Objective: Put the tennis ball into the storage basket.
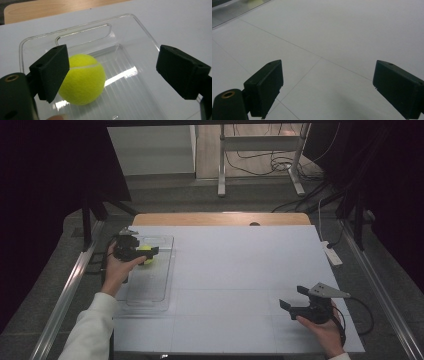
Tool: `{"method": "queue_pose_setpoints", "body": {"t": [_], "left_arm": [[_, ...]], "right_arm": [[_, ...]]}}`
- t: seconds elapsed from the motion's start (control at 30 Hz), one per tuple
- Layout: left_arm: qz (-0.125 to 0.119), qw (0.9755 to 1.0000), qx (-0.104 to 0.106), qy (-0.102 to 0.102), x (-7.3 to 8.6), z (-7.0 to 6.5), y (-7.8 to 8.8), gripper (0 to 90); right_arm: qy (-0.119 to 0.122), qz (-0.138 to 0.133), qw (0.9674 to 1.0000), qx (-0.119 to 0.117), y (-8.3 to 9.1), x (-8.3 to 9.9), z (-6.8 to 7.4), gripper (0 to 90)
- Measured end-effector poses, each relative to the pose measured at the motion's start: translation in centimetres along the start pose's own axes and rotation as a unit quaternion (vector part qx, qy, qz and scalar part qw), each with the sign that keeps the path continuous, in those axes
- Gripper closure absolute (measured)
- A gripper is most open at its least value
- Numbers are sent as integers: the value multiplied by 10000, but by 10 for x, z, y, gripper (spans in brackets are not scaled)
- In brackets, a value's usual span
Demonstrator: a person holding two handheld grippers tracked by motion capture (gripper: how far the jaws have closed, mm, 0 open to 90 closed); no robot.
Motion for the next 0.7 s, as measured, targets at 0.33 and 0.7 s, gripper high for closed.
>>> {"method": "queue_pose_setpoints", "body": {"t": [0.33,0.7], "left_arm": [[-181,9995,143,-198,2,-17,13,128],[-287,9988,313,-235,11,-26,20,131]], "right_arm": [[-73,-78,9999,-62,4,1,0,95],[-84,-72,9999,-54,4,2,-1,95]]}}
Point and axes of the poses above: each handheld gripper's, and its own axes: y roughly backward along the jaws, x roughly out of its underside, z roughly to its left, the point moved 2 cm from there along -y, roughly forward along the jaws, and after that the axes turned 8 degrees about z, right-handed, at the moved point
